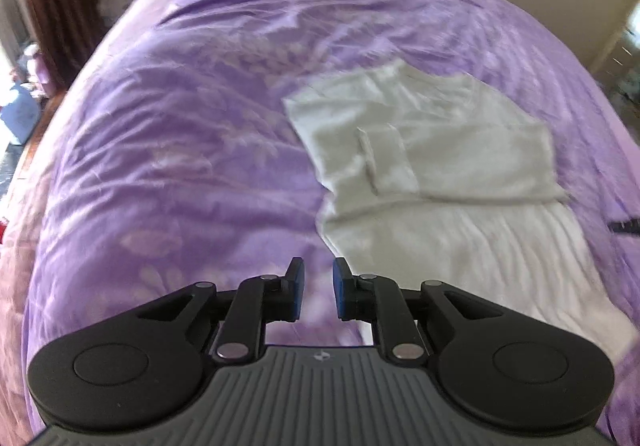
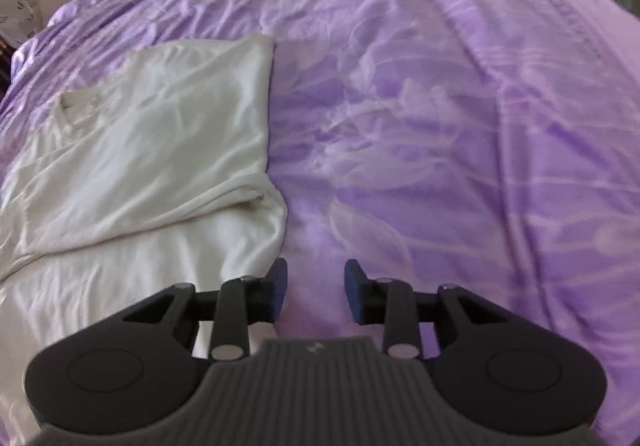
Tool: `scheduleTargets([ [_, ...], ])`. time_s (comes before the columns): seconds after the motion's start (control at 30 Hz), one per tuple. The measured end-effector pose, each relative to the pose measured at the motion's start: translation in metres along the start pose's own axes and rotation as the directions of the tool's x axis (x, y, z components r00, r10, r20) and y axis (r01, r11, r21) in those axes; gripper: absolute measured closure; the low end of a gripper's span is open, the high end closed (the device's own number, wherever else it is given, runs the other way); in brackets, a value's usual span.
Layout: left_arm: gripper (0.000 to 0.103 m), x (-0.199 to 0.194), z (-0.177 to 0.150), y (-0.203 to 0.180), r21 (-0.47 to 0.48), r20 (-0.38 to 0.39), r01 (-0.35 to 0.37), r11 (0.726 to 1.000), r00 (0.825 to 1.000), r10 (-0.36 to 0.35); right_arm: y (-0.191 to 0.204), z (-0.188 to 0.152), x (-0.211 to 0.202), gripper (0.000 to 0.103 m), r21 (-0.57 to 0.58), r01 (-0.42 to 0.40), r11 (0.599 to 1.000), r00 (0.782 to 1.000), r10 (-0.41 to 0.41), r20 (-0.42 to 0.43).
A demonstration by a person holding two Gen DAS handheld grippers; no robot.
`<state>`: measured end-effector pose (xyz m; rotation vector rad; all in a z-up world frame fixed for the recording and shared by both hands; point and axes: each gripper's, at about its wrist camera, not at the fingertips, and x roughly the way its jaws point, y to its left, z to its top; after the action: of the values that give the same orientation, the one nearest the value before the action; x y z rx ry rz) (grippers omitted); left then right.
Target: Fold small clothes
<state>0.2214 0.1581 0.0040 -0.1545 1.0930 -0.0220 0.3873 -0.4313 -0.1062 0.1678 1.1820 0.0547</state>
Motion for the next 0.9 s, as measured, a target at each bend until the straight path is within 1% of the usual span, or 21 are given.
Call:
scheduleTargets([
  [0.13,0.074,-0.037,-0.022,-0.026,0.118,-0.023,0.055,0.992,0.998,-0.052,-0.014,-0.020,-0.068,0.075,0.019,-0.017,1.000,0.999,0.016,0.045],
  [0.23,0.071,-0.073,-0.034,-0.036,0.147,-0.003,0.068,0.987,0.998,-0.068,-0.026,-0.035,-0.126,0.075,0.023,0.010,1.000,0.996,-0.012,0.089],
  [0.3,0.071,-0.097,-0.040,-0.041,0.176,0.021,0.048,0.983,0.998,-0.052,-0.033,-0.044,-0.164,0.075,0.028,0.032,0.999,0.992,-0.035,0.121],
  [0.37,0.070,-0.120,-0.043,-0.043,0.194,0.041,0.008,0.981,0.999,-0.017,-0.039,-0.054,-0.199,0.075,0.032,0.053,0.998,0.987,-0.057,0.148],
  [0.4,0.070,-0.130,-0.044,-0.044,0.200,0.045,-0.016,0.980,0.999,0.007,-0.041,-0.059,-0.216,0.075,0.034,0.068,0.997,0.985,-0.072,0.155],
  [0.47,0.069,-0.144,-0.049,-0.046,0.219,0.056,-0.042,0.975,0.998,0.031,-0.043,-0.070,-0.244,0.075,0.031,0.091,0.995,0.983,-0.095,0.156],
  [0.53,0.057,-0.148,-0.056,-0.047,0.248,0.041,-0.028,0.968,0.999,0.018,-0.043,-0.082,-0.266,0.072,0.013,0.090,0.996,0.987,-0.091,0.136],
  [0.57,0.055,-0.146,-0.061,-0.048,0.247,0.027,-0.003,0.969,1.000,-0.004,-0.044,-0.088,-0.273,0.068,0.012,0.083,0.997,0.990,-0.083,0.118],
  [0.63,0.052,-0.133,-0.071,-0.049,0.220,-0.009,0.053,0.974,0.999,-0.052,-0.045,-0.102,-0.280,0.063,0.020,0.028,0.999,0.994,-0.030,0.108],
  [0.67,0.052,-0.119,-0.079,-0.051,0.207,-0.043,0.088,0.974,0.996,-0.081,-0.044,-0.109,-0.277,0.059,0.028,0.002,1.000,0.995,-0.005,0.100],
  [0.73,0.051,-0.090,-0.093,-0.053,0.175,-0.106,0.115,0.978,0.990,-0.097,-0.043,-0.127,-0.258,0.058,0.067,-0.031,0.997,0.998,0.028,0.054],
  [0.83,0.051,-0.035,-0.114,-0.054,0.122,-0.213,0.162,0.979,0.968,-0.134,-0.039,-0.152,-0.220,0.059,0.119,-0.086,0.989,0.996,0.086,-0.002],
  [0.9,0.051,-0.001,-0.126,-0.052,0.064,-0.271,0.178,0.982,0.950,-0.154,-0.038,-0.166,-0.193,0.059,0.160,-0.106,0.981,0.993,0.113,-0.037],
])
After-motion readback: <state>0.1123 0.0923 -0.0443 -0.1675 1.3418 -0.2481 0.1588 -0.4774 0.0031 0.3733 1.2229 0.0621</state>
